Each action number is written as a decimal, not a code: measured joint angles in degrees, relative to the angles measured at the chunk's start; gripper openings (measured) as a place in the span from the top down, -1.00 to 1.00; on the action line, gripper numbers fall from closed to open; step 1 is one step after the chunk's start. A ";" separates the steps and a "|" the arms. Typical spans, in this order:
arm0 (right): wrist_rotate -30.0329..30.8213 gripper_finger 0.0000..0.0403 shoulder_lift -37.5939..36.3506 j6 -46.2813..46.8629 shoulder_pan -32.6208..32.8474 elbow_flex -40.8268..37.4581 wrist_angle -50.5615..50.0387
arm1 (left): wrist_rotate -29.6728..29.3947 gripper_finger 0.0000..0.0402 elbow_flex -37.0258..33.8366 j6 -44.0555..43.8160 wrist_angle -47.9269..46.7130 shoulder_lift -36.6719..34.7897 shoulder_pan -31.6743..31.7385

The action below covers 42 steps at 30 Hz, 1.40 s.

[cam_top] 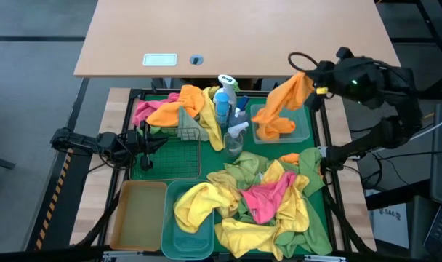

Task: Sort microfiber towel by color & place in baskets
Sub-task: Put the orange towel into the white bin

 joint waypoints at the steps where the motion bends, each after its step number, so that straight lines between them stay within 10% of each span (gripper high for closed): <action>1: -1.48 1.00 0.12 0.64 -1.72 -0.01 -0.81 | 0.00 0.86 -0.01 0.00 0.01 0.00 0.01; 18: -15.29 1.00 0.69 1.07 -14.18 -26.57 7.30 | 0.02 0.86 0.00 -0.02 0.01 0.01 -0.01; 33: -35.77 1.00 0.69 -1.29 -14.84 -63.67 41.72 | 0.00 0.86 0.00 -0.07 -0.01 0.01 -0.01; 42: -36.72 0.99 0.69 -1.25 -14.85 -76.89 54.56 | 0.00 0.86 -0.02 -0.09 -0.01 -0.01 -0.01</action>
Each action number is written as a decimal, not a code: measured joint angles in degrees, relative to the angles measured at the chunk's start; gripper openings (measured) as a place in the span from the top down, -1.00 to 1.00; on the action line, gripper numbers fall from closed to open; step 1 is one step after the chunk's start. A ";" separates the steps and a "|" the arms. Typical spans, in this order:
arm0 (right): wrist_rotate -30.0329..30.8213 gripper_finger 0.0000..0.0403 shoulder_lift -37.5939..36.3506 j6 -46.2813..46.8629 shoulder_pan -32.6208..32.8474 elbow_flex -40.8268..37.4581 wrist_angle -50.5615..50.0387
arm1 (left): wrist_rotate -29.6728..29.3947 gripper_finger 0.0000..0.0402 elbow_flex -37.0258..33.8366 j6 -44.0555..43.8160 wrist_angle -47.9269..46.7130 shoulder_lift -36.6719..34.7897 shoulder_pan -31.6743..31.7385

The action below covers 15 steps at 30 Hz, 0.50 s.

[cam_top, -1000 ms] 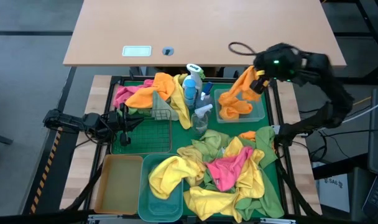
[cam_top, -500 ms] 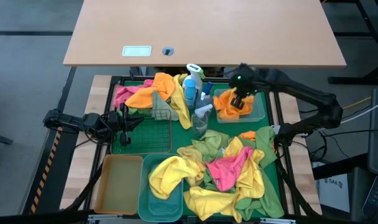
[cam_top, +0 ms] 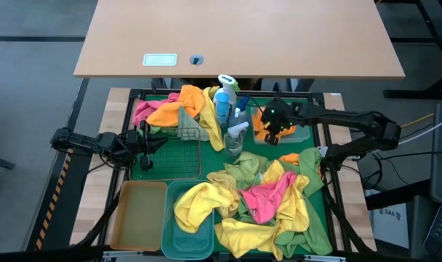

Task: Sort microfiber towel by color & place in baskets
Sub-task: Put the orange towel into the white bin

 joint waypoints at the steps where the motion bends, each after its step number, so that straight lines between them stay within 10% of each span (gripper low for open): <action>1: 0.00 0.98 0.00 0.00 0.00 -0.49 -0.04 | 0.00 0.86 0.01 -0.02 0.01 0.01 0.00; 15: -0.11 0.88 0.00 1.40 0.00 -0.77 -0.60 | 0.00 0.86 0.00 -0.02 0.00 0.02 0.00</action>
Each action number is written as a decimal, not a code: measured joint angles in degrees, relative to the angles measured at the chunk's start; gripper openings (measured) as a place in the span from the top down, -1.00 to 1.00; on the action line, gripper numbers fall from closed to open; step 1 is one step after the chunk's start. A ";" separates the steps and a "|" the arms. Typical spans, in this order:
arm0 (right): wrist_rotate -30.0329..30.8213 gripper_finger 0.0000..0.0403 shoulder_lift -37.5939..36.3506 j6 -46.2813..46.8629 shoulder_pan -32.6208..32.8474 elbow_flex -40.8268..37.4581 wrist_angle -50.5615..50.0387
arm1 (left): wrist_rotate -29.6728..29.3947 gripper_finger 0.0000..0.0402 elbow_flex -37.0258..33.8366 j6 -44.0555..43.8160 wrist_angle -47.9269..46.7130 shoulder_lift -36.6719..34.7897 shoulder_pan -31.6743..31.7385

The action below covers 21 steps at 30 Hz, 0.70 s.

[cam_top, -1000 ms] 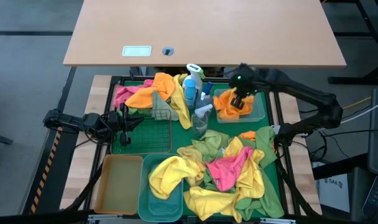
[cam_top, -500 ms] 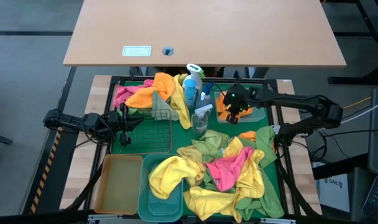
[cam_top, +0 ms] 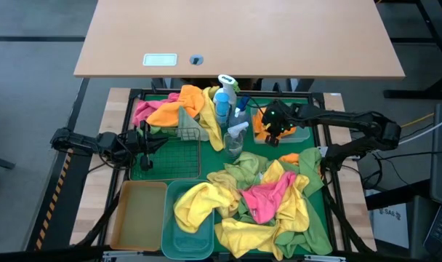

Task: Sort microfiber towel by color & place in baskets
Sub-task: Put the orange towel into the white bin

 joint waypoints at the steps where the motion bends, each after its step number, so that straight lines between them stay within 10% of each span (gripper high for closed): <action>1: -0.02 0.88 0.00 0.02 0.00 0.00 0.02 | 0.00 0.86 0.01 0.00 0.00 -0.01 0.01; 21: 0.42 -0.16 -0.02 0.13 0.00 0.15 -2.02 | -3.87 0.51 0.01 -4.58 7.67 0.60 0.02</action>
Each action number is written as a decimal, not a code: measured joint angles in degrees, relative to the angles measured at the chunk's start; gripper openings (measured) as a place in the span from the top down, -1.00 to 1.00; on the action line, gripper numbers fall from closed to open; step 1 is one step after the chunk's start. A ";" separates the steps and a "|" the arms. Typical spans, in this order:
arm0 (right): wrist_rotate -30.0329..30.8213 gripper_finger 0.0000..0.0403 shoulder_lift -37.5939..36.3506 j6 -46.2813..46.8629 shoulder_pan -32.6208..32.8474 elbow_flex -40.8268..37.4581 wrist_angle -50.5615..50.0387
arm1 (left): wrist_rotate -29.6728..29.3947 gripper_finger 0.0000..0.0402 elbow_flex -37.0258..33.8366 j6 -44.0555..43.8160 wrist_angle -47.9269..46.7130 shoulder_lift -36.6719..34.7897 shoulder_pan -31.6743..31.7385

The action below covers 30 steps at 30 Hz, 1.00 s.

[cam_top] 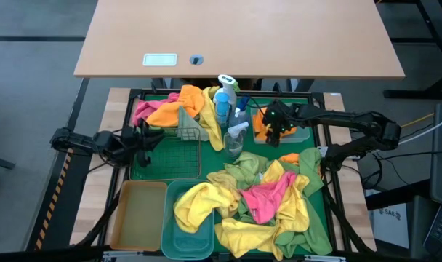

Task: Sort microfiber towel by color & place in baskets
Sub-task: Put the orange towel into the white bin, then put the green towel into the wire basket

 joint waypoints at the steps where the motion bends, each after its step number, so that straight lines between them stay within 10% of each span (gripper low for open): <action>1: 0.00 -0.19 0.00 0.00 0.00 0.00 -0.40 | -0.05 0.46 -0.01 -0.01 1.24 0.30 0.00; 21: 2.21 -0.21 -7.49 -0.04 0.00 0.00 -2.80 | -11.05 0.34 11.43 -2.67 10.75 25.64 3.95; 30: 2.25 -0.21 -16.51 -0.06 0.00 0.00 -2.76 | -13.30 0.34 24.09 -12.44 -2.84 41.55 11.28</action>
